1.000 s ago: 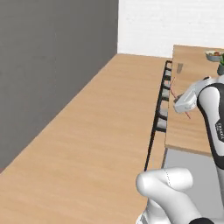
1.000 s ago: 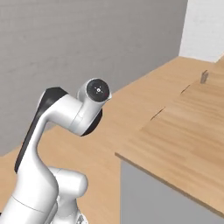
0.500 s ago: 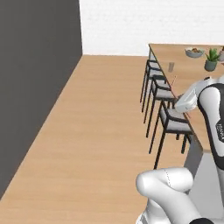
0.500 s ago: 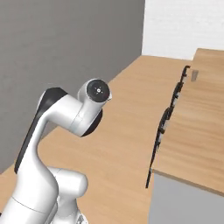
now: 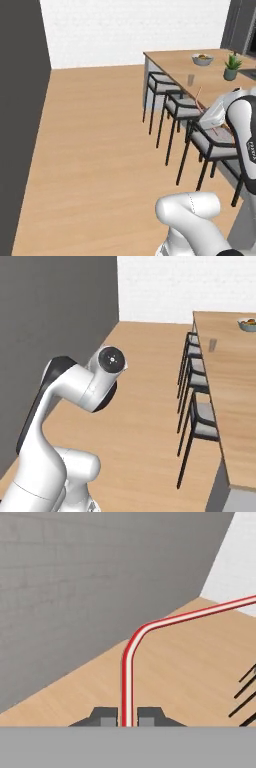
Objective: Take a straw from the drawer in front and place it inside the glass cup on the dining counter.
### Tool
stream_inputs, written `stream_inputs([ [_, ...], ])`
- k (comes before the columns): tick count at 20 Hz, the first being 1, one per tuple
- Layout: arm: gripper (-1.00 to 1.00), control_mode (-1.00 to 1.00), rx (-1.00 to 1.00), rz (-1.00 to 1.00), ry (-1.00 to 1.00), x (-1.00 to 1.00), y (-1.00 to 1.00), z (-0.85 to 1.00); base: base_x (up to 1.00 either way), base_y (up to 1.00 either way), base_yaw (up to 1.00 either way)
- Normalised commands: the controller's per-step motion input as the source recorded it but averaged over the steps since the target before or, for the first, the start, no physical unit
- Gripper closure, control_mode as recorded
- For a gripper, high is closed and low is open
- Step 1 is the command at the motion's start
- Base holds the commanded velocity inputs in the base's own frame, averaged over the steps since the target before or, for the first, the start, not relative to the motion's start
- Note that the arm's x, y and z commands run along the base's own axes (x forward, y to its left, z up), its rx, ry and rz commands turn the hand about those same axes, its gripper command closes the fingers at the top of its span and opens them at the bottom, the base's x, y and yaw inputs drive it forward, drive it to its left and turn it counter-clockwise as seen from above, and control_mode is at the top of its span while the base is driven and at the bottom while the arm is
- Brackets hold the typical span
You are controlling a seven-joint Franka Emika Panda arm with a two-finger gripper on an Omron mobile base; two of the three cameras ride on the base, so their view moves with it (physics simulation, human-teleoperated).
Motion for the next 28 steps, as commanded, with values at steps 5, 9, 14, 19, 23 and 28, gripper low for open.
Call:
stream_inputs([
  [5, 1.00, 1.00, 0.00, 0.00, 0.00, 0.00, 0.00, 0.00, 0.97, 0.86, -0.46],
  [9, 1.00, 1.00, 0.00, 0.00, 0.00, 0.00, 0.00, 0.00, 0.98, 0.85, -0.46],
  [14, 1.00, 1.00, 0.00, 0.00, 0.00, 0.00, 0.00, 0.00, 1.00, 0.84, -0.46],
  [19, 1.00, 1.00, 0.00, 0.00, 0.00, 0.00, 0.00, 0.00, 1.00, 0.83, -0.46],
  [23, 1.00, 1.00, 0.00, 0.00, 0.00, 0.00, 0.00, 0.00, 1.00, 0.77, -0.47],
  [28, 1.00, 1.00, 0.00, 0.00, 0.00, 0.00, 0.00, 0.00, 0.97, 0.75, -0.49],
])
